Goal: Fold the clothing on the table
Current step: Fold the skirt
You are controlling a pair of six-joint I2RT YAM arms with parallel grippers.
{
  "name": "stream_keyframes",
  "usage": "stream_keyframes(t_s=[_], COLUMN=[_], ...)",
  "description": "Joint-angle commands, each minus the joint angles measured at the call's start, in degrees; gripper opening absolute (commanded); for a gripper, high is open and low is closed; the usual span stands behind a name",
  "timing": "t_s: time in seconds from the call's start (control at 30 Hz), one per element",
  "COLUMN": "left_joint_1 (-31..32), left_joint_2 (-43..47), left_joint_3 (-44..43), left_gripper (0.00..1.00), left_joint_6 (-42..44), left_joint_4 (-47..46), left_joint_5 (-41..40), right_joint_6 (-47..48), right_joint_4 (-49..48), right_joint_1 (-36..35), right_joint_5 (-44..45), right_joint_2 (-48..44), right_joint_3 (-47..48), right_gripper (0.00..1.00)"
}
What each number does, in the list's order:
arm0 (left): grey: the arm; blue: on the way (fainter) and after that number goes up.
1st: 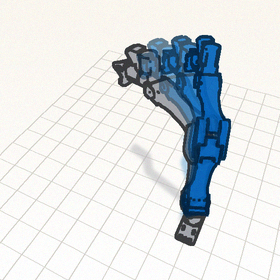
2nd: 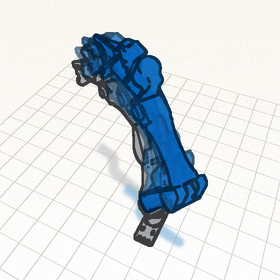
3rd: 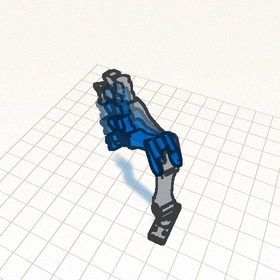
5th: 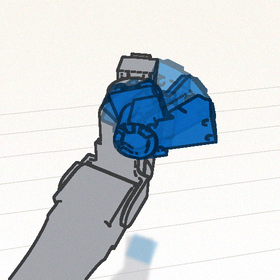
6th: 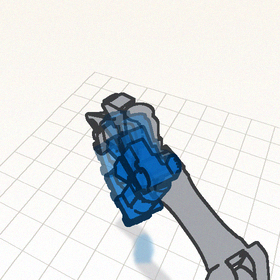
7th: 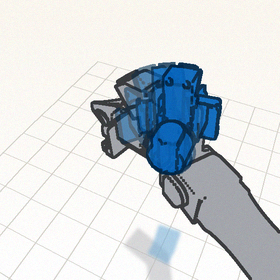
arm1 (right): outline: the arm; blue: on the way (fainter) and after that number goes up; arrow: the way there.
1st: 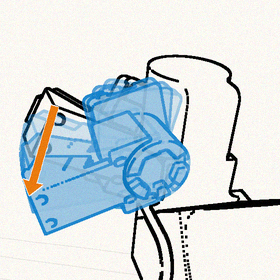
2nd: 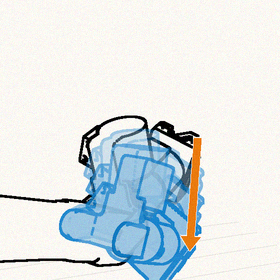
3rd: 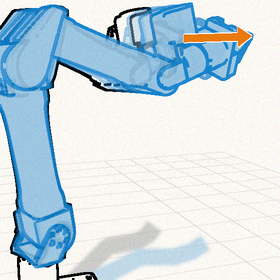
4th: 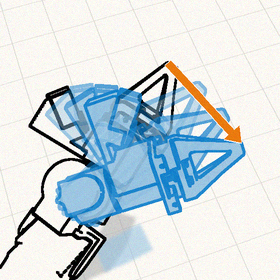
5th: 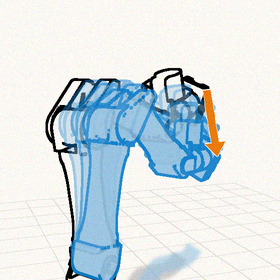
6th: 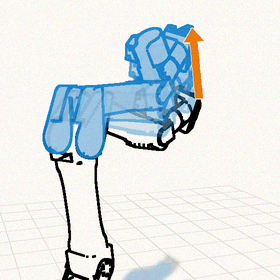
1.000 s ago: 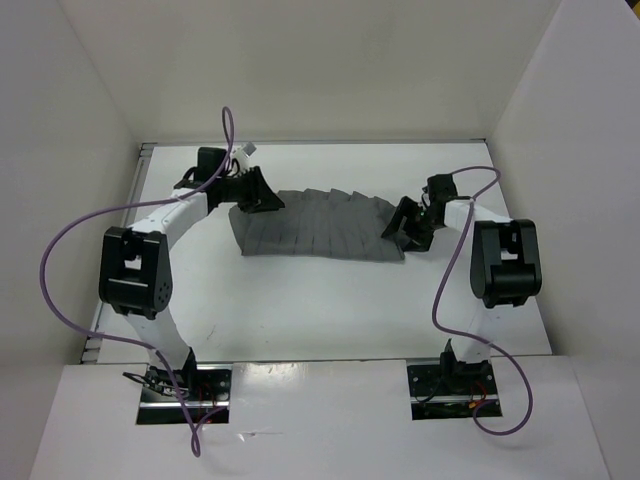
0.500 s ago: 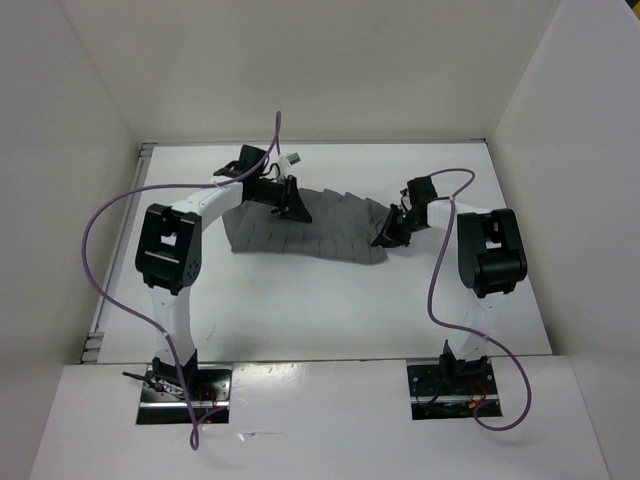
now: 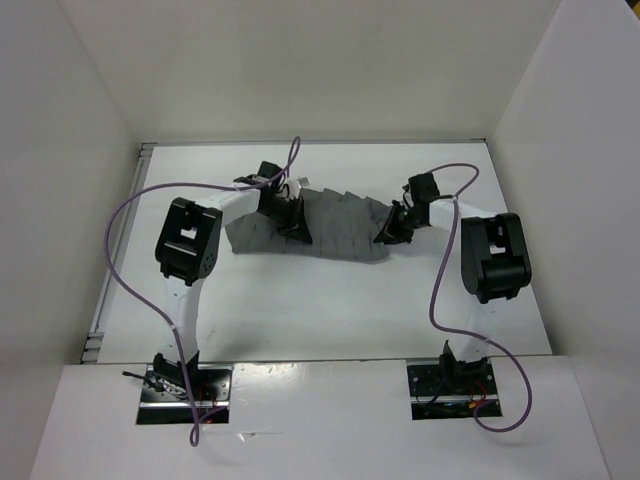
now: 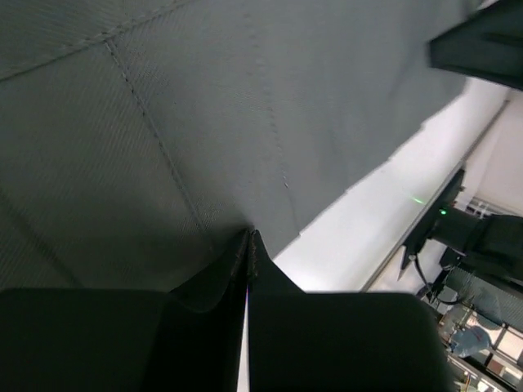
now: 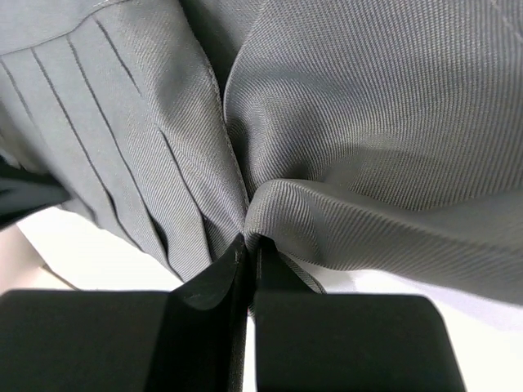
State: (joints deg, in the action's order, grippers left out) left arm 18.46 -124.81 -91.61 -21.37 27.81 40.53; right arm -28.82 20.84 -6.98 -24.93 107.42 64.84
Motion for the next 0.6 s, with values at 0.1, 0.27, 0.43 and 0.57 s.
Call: stream_keyframes(t_s=[0.1, 0.27, 0.43, 0.57], left_joint_1=[3.51, 5.79, 11.68, 17.22], left_joint_2=[-4.99, -6.93, -9.48, -14.4], left_joint_3=[-0.85, -0.33, -0.75, -7.59], left_gripper=[0.02, 0.02, 0.02, 0.02], left_joint_6=[-2.89, -2.89, -2.89, -1.76], left_joint_4=[-2.32, -1.8, -1.01, 2.06], left_joint_5=[-4.05, -8.1, -7.22, -6.0], right_joint_6=[1.31, 1.31, -0.8, -2.9], right_joint_4=[0.69, 1.83, 4.82, 7.8], right_joint_1=[-0.49, -1.01, -2.15, -3.39], right_joint_5=[0.67, 0.67, 0.67, 0.67], right_joint_2=[-3.53, -7.9, -18.45, -25.49], right_joint_3=[1.08, 0.02, -1.65, 0.2], right_gripper=[0.0, 0.0, 0.0, 0.0])
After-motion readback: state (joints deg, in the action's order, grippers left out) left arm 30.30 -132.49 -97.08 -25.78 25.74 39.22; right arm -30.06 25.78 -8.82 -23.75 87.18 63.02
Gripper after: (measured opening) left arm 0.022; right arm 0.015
